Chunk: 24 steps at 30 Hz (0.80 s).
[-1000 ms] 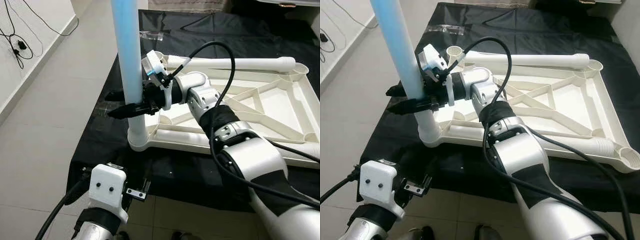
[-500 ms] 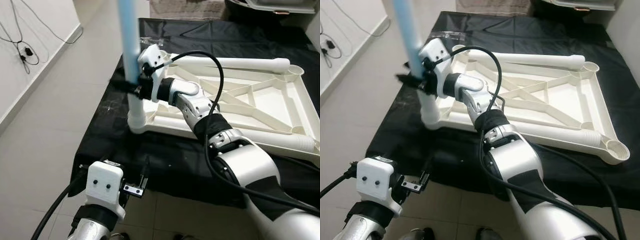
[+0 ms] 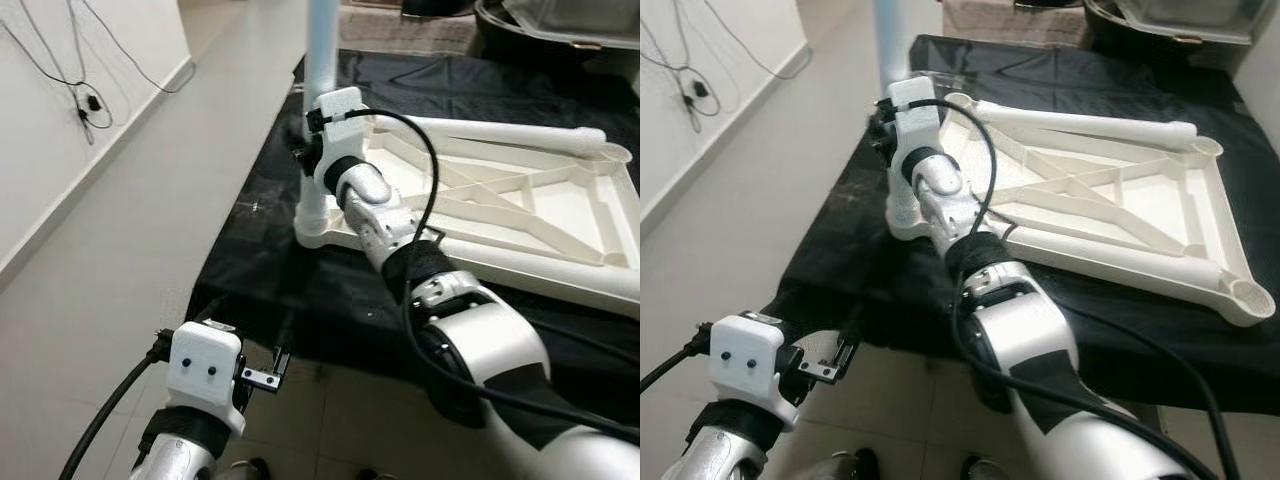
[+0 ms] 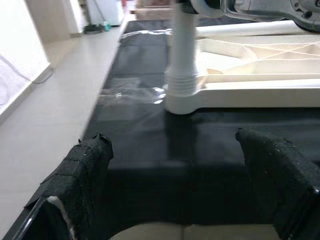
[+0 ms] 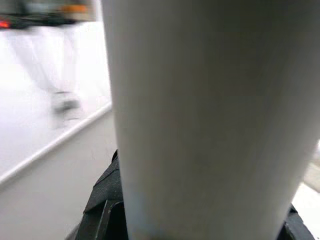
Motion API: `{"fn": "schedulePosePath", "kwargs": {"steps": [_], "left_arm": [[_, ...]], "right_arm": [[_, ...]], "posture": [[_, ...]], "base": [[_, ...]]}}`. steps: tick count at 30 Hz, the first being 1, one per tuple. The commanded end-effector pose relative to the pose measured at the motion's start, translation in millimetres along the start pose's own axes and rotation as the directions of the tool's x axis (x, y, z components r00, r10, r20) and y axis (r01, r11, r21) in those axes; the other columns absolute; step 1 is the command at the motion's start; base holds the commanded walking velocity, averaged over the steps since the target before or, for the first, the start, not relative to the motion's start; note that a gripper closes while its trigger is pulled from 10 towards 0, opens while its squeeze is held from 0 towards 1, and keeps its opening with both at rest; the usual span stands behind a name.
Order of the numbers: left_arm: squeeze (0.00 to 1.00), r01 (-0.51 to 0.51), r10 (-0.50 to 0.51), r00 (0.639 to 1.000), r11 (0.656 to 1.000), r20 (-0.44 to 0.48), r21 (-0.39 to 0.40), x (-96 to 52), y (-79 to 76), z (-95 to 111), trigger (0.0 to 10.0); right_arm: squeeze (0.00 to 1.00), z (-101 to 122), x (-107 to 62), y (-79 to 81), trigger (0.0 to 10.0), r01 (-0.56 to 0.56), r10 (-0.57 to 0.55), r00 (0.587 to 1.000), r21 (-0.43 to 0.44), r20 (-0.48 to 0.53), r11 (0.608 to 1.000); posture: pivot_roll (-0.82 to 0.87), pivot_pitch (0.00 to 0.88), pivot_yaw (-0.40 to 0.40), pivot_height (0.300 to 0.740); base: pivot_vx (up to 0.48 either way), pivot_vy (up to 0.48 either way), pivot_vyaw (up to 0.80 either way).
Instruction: Building children table
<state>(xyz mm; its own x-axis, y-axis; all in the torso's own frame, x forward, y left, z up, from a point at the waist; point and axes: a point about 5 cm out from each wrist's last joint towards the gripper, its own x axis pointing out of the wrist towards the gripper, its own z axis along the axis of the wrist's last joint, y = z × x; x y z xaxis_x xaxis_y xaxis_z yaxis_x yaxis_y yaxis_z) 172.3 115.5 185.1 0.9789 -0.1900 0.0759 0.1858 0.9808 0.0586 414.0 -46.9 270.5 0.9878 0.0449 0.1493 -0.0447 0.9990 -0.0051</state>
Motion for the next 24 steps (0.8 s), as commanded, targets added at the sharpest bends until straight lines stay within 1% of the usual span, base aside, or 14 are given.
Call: {"fn": "schedulePosePath", "kwargs": {"steps": [1,2,3,5,6,8,9,11,13,14,15,18,21,24], "left_arm": [[0.00,0.004,-0.004,1.000,1.000,-0.011,0.005,-0.1,0.5,-3,10.0],[0.00,0.004,-0.004,1.000,1.000,-0.011,0.005,-0.1,0.5,-3,10.0],[0.00,0.004,-0.004,1.000,1.000,-0.009,0.006,0.8,0.9,-3,10.0],[0.00,0.002,-0.002,1.000,1.000,-0.004,0.006,2.0,1.5,-3,10.0],[0.00,0.002,-0.002,1.000,1.000,-0.004,0.006,2.0,1.5,-3,10.0],[0.00,0.001,-0.001,1.000,1.000,0.001,0.006,3.0,1.5,-2,10.0],[0.00,0.001,-0.001,1.000,1.000,0.001,0.006,3.0,1.5,-2,10.0],[0.00,0.008,-0.008,1.000,1.000,0.004,0.006,3.0,-0.4,-1,10.0],[0.00,0.008,-0.008,1.000,1.000,0.004,0.006,3.0,-0.4,-1,10.0],[0.00,0.013,-0.013,1.000,1.000,0.005,0.005,3.0,-1.7,-1,10.0],[0.00,0.013,-0.013,1.000,1.000,0.005,0.005,3.0,-1.7,-1,10.0],[0.00,0.024,-0.024,1.000,1.000,0.010,0.002,4.2,-4.0,0,10.0],[0.00,0.026,-0.026,1.000,1.000,0.011,0.002,4.9,-4.1,0,10.0],[0.00,0.029,-0.029,0.999,1.000,0.013,0.002,6.7,-4.4,-1,10.0]], "right_arm": [[0.00,-49,-9.5,-18.4,10.0,0.172,-0.182,0.961,-0.063,-0.210,0.983],[0.00,-49,-9.5,-18.4,10.0,0.172,-0.182,0.961,-0.063,-0.210,0.983],[0.00,-47,-11.9,-16.0,10.0,0.279,-0.281,0.939,-0.038,-0.200,0.959],[0.00,-46,-19.0,-10.8,10.0,0.471,-0.454,0.867,0.041,-0.204,0.881],[0.00,-46,-19.0,-10.8,10.0,0.471,-0.454,0.867,0.041,-0.204,0.881],[0.00,-45,-24.2,-6.8,10.0,0.577,-0.553,0.804,0.065,-0.216,0.814],[0.00,-45,-24.2,-6.8,10.0,0.577,-0.553,0.804,0.065,-0.216,0.814],[0.00,-42,-27.1,-1.1,10.0,0.628,-0.599,0.765,0.072,-0.234,0.775],[0.00,-42,-27.1,-1.1,10.0,0.628,-0.599,0.765,0.072,-0.234,0.775],[0.00,-41,-28.5,2.3,10.0,0.651,-0.618,0.745,0.076,-0.251,0.755],[0.00,-41,-28.5,2.3,10.0,0.651,-0.618,0.745,0.076,-0.251,0.755],[0.00,-38,-29.7,5.1,10.0,0.689,-0.647,0.708,0.075,-0.282,0.721],[0.00,-36,-29.4,4.9,10.0,0.695,-0.653,0.702,0.078,-0.284,0.715],[0.00,-35,-28.8,7.0,10.0,0.687,-0.644,0.710,0.083,-0.285,0.722]], "posture": [[0.09,0.244,-0.051,0.740],[0.09,0.244,-0.051,0.740],[0.09,0.242,-0.051,0.740],[0.11,0.237,-0.052,0.740],[0.11,0.237,-0.052,0.740],[0.12,0.234,-0.051,0.740],[0.12,0.234,-0.051,0.740],[0.13,0.233,-0.053,0.740],[0.13,0.233,-0.053,0.740],[0.14,0.229,-0.052,0.740],[0.14,0.229,-0.052,0.740],[0.14,0.227,-0.054,0.740],[0.13,0.225,-0.052,0.740],[0.13,0.221,-0.053,0.740]], "base": [[0.000,0.000,0.00],[0.000,0.000,0.00],[0.000,0.000,0.00],[0.000,0.000,0.00],[0.000,0.000,0.00],[0.000,0.000,0.00],[0.000,0.000,0.00],[0.000,0.000,0.00],[0.000,0.000,0.00],[0.000,0.000,0.00],[0.000,0.000,0.00],[0.000,0.000,0.00],[0.000,0.000,0.00],[0.000,0.000,0.00]]}}
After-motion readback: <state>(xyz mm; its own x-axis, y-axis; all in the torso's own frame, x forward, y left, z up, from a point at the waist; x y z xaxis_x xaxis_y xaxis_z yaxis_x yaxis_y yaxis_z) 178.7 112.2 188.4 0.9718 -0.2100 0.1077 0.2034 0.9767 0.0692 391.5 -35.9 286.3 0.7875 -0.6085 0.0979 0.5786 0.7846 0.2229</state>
